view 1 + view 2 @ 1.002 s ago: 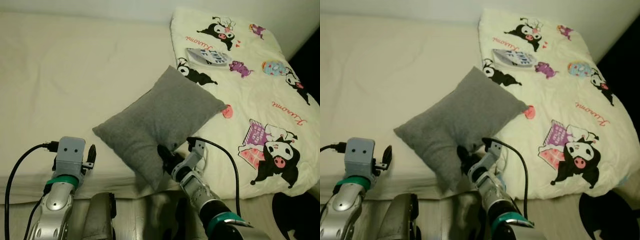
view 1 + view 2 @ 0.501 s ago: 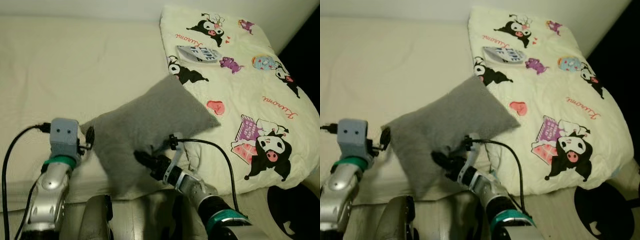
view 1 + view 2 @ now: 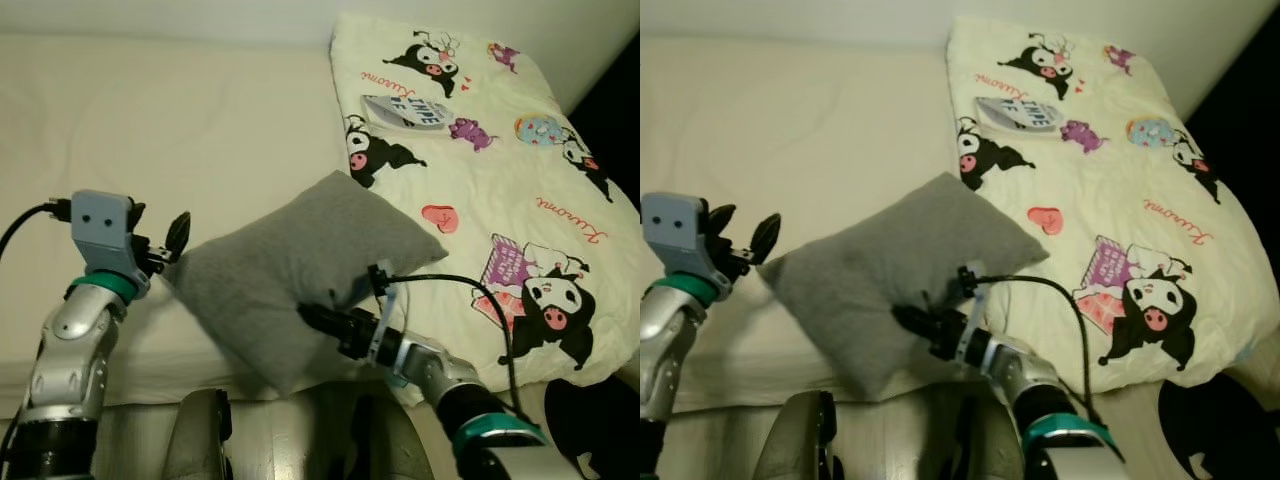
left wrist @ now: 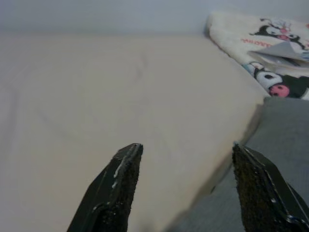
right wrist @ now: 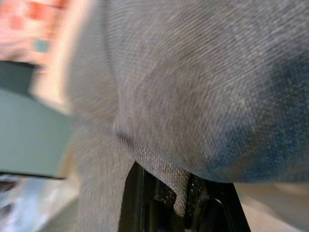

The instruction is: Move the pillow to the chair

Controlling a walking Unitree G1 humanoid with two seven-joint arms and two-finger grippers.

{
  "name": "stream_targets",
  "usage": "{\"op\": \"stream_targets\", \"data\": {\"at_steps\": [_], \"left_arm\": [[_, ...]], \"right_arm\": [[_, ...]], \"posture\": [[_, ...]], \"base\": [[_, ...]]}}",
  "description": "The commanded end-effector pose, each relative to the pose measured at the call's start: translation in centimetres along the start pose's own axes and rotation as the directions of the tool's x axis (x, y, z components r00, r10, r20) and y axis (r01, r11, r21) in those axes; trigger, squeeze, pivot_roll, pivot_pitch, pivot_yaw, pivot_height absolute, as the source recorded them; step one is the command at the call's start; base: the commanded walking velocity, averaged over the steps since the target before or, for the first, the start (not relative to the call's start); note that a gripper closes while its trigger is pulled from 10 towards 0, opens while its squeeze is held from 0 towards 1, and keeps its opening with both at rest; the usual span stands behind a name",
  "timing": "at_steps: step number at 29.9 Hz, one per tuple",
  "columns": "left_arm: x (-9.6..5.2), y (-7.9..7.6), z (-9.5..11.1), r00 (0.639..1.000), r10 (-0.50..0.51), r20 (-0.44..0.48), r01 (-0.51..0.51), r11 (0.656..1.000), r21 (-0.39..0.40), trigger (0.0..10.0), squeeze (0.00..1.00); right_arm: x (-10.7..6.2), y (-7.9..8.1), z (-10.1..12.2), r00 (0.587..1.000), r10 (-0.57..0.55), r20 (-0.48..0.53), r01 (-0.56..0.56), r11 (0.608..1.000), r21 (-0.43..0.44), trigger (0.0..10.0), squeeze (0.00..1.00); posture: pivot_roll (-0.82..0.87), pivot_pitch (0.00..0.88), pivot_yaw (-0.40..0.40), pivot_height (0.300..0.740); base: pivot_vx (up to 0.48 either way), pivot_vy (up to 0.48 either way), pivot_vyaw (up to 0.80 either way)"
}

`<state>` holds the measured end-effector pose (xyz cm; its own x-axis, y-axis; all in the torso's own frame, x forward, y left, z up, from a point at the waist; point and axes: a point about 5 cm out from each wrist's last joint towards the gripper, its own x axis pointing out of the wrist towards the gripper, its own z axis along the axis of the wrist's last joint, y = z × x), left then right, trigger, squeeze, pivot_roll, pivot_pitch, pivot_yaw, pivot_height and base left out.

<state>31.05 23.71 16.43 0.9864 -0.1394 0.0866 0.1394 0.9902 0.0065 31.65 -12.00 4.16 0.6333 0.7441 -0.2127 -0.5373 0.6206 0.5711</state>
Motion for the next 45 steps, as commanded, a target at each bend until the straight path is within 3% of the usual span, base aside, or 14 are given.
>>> {"op": "stream_targets", "data": {"at_steps": [1,4,5,6,12,18,24,32,34,35,36,38,41,45], "left_arm": [[-0.3,-0.2,-1.3,0.999,-0.021,-0.050,0.018,0.998,-0.057,10.0,0.00],[-0.9,-0.4,-2.6,0.996,-0.049,-0.077,0.035,0.984,-0.177,10.0,0.00],[-0.9,-0.4,-2.6,0.996,-0.049,-0.077,0.035,0.984,-0.177,10.0,0.00],[-1.2,0.0,-4.5,0.993,-0.042,-0.110,0.017,0.974,-0.225,10.0,1.00],[-1.7,0.9,-8.1,0.981,-0.041,-0.190,-0.016,0.957,-0.291,10.0,1.00],[-1.6,1.6,-9.5,0.960,-0.057,-0.276,-0.011,0.971,-0.241,10.0,1.00],[-1.0,3.1,-9.0,0.965,0.038,-0.259,-0.110,0.956,-0.270,10.0,1.00],[0.0,3.0,-8.5,0.975,0.032,-0.219,-0.109,0.931,-0.348,10.0,1.00],[1.1,0.8,-8.9,0.975,-0.085,-0.207,-0.014,0.901,-0.434,10.0,1.00],[1.1,0.8,-8.9,0.975,-0.085,-0.207,-0.014,0.901,-0.434,10.0,1.00],[1.5,-0.7,-9.1,0.965,-0.169,-0.200,0.052,0.872,-0.487,10.0,1.00],[1.5,-0.7,-9.1,0.965,-0.169,-0.200,0.052,0.872,-0.487,10.0,1.00],[2.0,-4.4,-9.7,0.896,-0.404,-0.185,0.237,0.786,-0.571,10.0,1.00],[2.4,-5.0,-9.1,0.878,-0.460,-0.132,0.290,0.731,-0.618,10.0,1.00]], "right_arm": [[-1.3,-1.5,0.1,0.993,-0.117,0.025,0.117,0.993,-0.009,0.0,0.00],[-1.7,-2.1,-0.3,0.976,-0.214,0.031,0.215,0.977,-0.007,0.0,0.00],[-1.7,-2.1,-0.3,0.976,-0.214,0.031,0.215,0.977,-0.007,0.0,0.00],[-1.8,-2.3,-0.5,0.965,-0.258,0.041,0.258,0.966,0.006,0.0,0.00],[-2.6,-3.3,-1.2,0.915,-0.401,0.047,0.399,0.916,0.038,0.0,0.00],[-2.8,-3.4,-2.4,0.904,-0.427,0.004,0.427,0.904,0.007,0.0,0.00],[-3.0,-3.3,-3.5,0.900,-0.434,-0.032,0.433,0.901,-0.036,0.0,0.00],[-3.6,-3.6,-4.1,0.894,-0.446,-0.050,0.443,0.894,-0.062,0.0,0.00],[-4.0,-3.8,-4.3,0.890,-0.453,-0.052,0.449,0.890,-0.073,0.0,0.00],[-4.0,-3.8,-4.3,0.890,-0.453,-0.052,0.449,0.890,-0.073,0.0,0.00],[-4.1,-3.8,-4.4,0.889,-0.454,-0.052,0.450,0.890,-0.082,0.0,0.00],[-4.1,-3.8,-4.4,0.889,-0.454,-0.052,0.450,0.890,-0.082,0.0,0.00],[-4.0,-3.7,-4.3,0.892,-0.451,-0.040,0.446,0.890,-0.090,0.0,0.00],[-3.8,-3.5,-4.4,0.893,-0.449,-0.038,0.444,0.891,-0.091,0.0,0.00]], "posture": [[0.16,0.061,-0.039,0.595],[0.16,0.061,-0.039,0.595],[0.16,0.061,-0.039,0.595],[0.16,0.064,-0.046,0.595],[0.14,0.071,-0.059,0.595],[0.12,0.071,-0.059,0.595],[0.09,0.075,-0.063,0.595],[0.07,0.083,-0.065,0.595],[0.06,0.091,-0.066,0.595],[0.06,0.091,-0.066,0.595],[0.05,0.099,-0.059,0.595],[0.05,0.099,-0.059,0.595],[0.05,0.096,-0.053,0.595],[0.05,0.102,-0.054,0.595]], "base": [[0.000,0.000,0.00],[0.000,0.000,0.00],[0.000,0.000,0.00],[0.000,0.000,0.00],[0.000,0.000,0.00],[0.000,0.000,0.00],[0.000,0.000,0.00],[0.000,0.000,0.00],[0.000,0.000,0.00],[0.000,0.000,0.00],[0.000,0.000,0.00],[0.000,0.000,0.00],[0.000,0.000,0.00],[0.000,0.000,0.00]]}}
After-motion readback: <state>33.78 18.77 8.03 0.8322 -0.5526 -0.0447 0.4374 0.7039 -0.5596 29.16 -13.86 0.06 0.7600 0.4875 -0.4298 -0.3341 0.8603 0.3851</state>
